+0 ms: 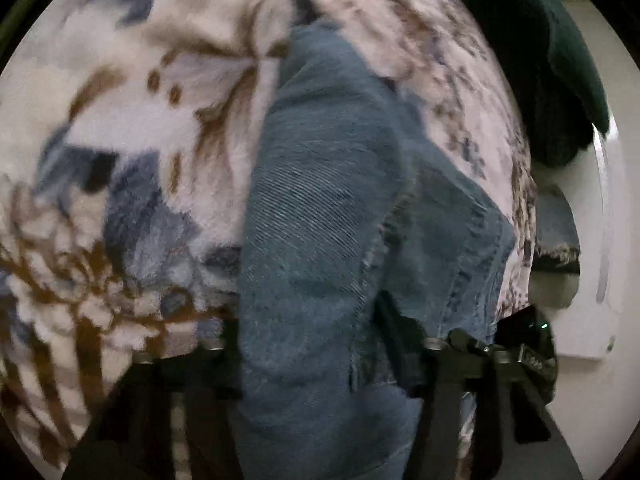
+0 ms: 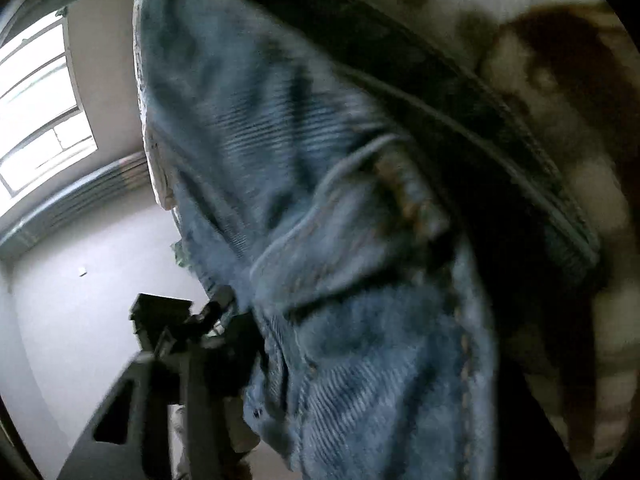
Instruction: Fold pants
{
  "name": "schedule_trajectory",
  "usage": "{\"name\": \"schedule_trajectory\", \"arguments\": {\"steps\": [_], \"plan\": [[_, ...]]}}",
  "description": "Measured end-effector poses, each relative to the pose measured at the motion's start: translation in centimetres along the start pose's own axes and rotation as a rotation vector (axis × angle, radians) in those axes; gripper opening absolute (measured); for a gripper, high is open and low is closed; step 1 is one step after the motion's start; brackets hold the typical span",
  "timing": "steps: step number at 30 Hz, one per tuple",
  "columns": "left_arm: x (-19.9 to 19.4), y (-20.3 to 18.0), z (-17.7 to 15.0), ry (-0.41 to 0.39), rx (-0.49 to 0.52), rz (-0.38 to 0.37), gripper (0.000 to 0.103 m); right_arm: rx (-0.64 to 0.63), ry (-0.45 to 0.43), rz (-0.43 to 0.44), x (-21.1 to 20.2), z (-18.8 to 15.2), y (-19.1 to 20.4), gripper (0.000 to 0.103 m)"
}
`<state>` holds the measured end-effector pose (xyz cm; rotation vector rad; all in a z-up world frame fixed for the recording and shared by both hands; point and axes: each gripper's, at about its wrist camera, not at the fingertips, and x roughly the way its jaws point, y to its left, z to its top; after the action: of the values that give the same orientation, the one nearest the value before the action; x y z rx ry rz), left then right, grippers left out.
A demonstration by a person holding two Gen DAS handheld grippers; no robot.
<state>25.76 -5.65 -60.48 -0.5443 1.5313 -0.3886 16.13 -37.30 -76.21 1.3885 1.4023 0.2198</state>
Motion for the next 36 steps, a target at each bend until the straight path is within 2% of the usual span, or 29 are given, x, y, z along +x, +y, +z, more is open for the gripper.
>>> {"name": "schedule_trajectory", "arguments": {"steps": [3,10,14,17,19,24,30,36], "plan": [[-2.0,-1.3,-0.4,-0.034,0.007,-0.012,0.025,-0.039,-0.037,-0.015,-0.5,-1.0,2.6,0.038],[-8.9,-4.6,0.0,-0.128,0.019,-0.06,0.024,-0.132,-0.077,0.002,-4.0,-2.0,10.6,0.035],[-13.7,-5.7,2.0,-0.214,0.022,-0.085,0.024,-0.21,-0.058,0.021,-5.3,-2.2,15.6,0.035],[-16.7,-5.5,4.7,-0.277,0.023,-0.1,0.024,-0.281,-0.054,0.031,-5.7,-1.3,19.8,0.035],[-18.3,-4.9,7.4,-0.316,0.023,-0.113,0.024,-0.328,-0.063,0.033,-5.3,-0.8,22.8,0.035],[-20.8,-2.3,15.6,-0.38,0.019,-0.123,0.024,-0.414,-0.091,0.039,-0.6,2.7,31.1,0.035],[-23.3,2.3,27.9,-0.436,0.023,-0.104,0.024,-0.471,-0.113,0.045,8.3,9.5,41.0,0.035],[-23.6,7.1,38.4,-0.476,0.055,-0.067,0.024,-0.508,-0.119,0.063,18.2,16.4,47.8,0.035]]}}
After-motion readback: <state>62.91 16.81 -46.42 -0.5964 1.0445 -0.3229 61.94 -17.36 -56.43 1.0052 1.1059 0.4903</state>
